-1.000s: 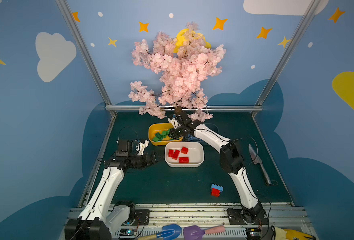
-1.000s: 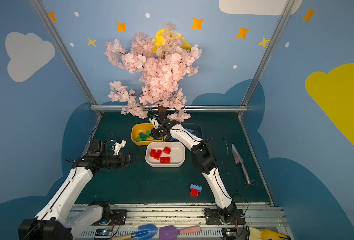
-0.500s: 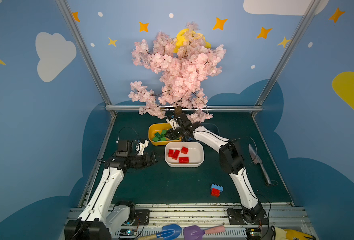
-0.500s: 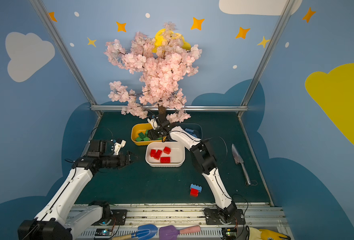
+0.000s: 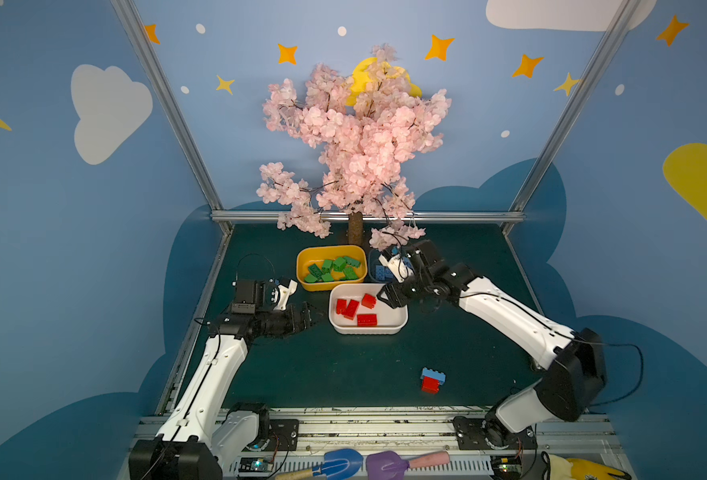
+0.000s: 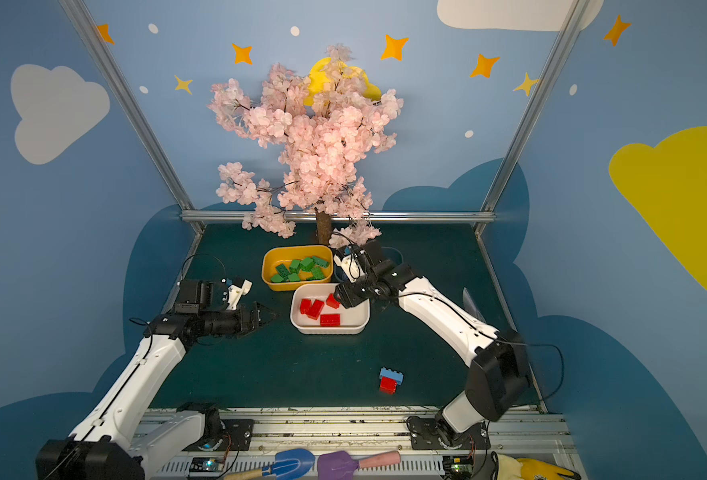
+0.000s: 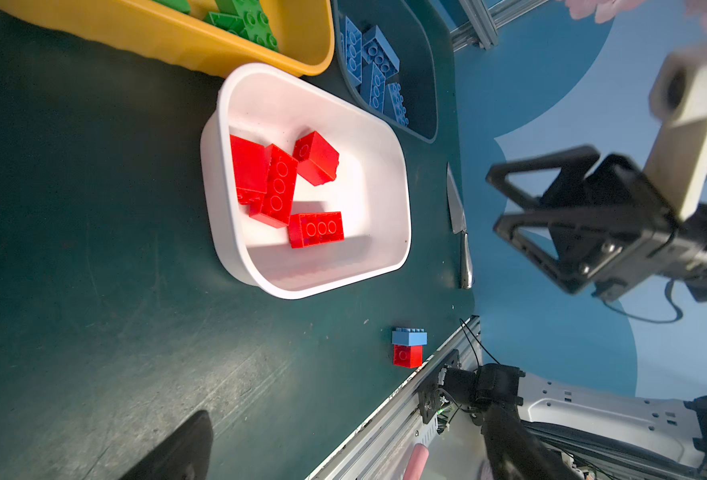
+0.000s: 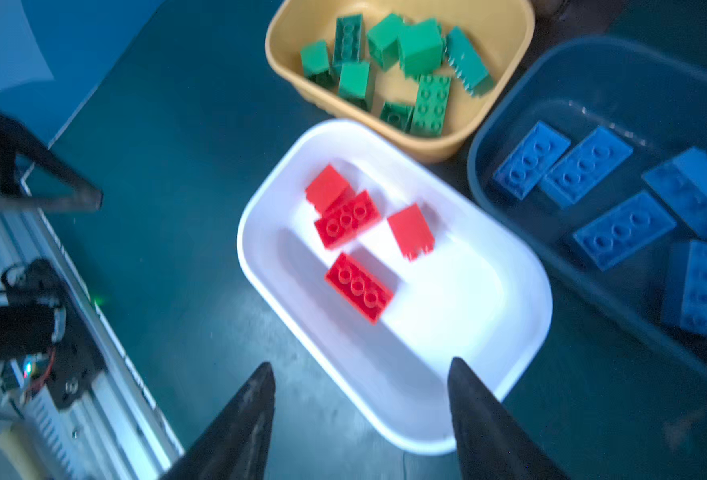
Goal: Sort the legos into containers by color
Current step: 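Move the right gripper to the stacked blue and red bricks and grasp the blue brick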
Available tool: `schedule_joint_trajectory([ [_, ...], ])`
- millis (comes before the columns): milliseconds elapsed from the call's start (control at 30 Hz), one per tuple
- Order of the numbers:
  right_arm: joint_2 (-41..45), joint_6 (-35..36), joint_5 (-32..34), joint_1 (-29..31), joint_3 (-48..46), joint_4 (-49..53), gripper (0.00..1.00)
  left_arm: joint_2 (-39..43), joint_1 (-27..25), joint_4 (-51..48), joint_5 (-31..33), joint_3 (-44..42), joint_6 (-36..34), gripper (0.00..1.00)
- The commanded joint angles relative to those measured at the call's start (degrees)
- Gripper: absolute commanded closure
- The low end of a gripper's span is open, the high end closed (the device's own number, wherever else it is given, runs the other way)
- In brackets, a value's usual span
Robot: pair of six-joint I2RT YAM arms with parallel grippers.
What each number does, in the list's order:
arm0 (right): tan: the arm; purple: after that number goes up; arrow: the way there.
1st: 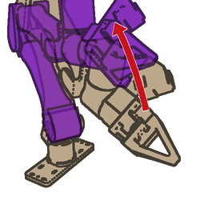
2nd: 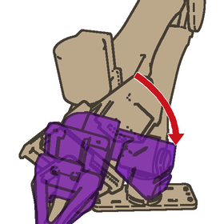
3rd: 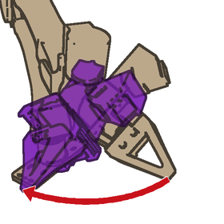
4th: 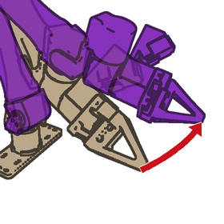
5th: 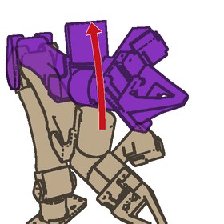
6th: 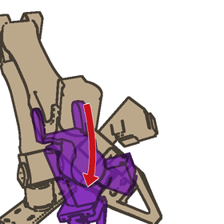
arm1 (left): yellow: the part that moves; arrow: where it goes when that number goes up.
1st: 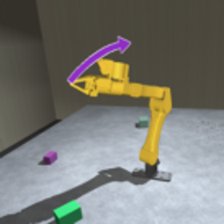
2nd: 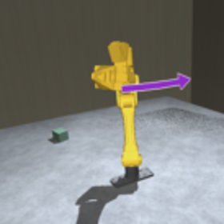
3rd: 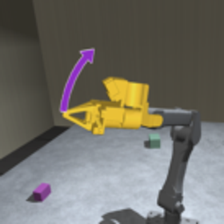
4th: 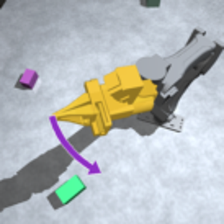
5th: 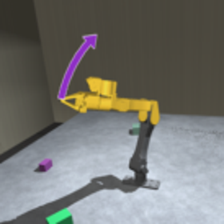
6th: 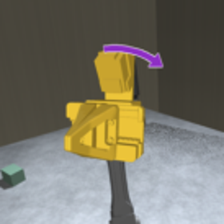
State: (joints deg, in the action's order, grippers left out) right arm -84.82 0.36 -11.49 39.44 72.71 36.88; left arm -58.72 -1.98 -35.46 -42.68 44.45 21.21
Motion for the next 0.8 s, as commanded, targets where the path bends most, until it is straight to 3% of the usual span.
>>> schedule_joint_trajectory([
  [0,4.9,15.3,0.5,0.1,-6.2,11.2,0.35,-0.7,0.0,0.8,-1.2,-0.4,-0.2,0.00],
  [200,12.5,28.6,7.8,0.1,-14.8,21.0,0.35,-0.7,0.0,2.2,-1.3,-1.0,0.6,0.01],
  [333,13.8,31.0,12.4,0.1,-19.7,24.6,0.34,-1.6,0.0,1.6,-1.4,-0.5,0.0,0.00],
  [533,18.7,33.9,16.0,0.4,-31.1,18.7,0.33,-1.9,-0.1,2.3,-1.4,-0.7,0.3,0.01],
  [767,17.7,33.6,12.5,0.8,-36.8,11.2,0.34,-2.6,-0.1,3.1,-1.4,-0.7,0.6,0.00],
])
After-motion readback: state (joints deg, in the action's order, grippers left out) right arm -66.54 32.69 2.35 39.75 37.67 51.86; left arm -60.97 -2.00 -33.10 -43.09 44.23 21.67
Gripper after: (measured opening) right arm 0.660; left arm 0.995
